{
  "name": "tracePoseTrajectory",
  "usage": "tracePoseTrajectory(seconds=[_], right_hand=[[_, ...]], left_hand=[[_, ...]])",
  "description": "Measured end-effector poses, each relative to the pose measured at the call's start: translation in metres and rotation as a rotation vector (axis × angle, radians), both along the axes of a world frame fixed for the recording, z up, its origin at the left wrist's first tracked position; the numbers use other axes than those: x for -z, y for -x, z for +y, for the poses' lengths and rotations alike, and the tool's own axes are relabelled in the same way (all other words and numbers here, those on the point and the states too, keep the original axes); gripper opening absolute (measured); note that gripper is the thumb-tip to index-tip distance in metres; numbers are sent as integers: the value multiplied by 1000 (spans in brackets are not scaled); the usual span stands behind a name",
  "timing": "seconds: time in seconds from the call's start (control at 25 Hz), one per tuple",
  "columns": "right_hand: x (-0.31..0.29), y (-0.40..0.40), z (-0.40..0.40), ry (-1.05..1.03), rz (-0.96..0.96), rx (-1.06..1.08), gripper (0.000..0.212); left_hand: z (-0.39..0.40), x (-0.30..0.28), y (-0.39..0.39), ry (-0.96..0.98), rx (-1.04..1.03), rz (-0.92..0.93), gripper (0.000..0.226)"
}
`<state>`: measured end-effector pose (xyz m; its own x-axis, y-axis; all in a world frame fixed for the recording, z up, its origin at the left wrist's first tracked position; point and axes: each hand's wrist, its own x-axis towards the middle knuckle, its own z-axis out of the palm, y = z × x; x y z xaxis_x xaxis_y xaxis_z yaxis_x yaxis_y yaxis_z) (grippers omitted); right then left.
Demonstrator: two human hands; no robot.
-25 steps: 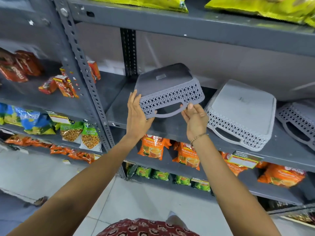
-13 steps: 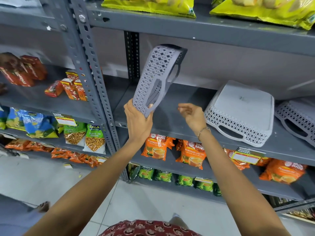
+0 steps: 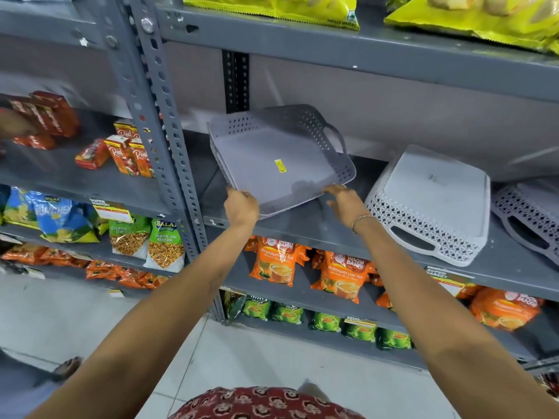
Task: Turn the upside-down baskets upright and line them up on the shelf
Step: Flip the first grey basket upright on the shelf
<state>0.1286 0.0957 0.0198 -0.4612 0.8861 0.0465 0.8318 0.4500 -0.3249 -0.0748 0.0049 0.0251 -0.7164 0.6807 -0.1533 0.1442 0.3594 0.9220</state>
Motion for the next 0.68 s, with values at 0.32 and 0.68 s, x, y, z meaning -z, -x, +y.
tracePoseTrajectory(seconds=[0.32,0.68], right_hand=[[-8,14,27,-39,-11,7,25],[-17,15,38,1,-175,-44,16]], left_hand=[[21,-6,-11,-75,86,-93,81],[47,-1,-34,362,863,809,28]])
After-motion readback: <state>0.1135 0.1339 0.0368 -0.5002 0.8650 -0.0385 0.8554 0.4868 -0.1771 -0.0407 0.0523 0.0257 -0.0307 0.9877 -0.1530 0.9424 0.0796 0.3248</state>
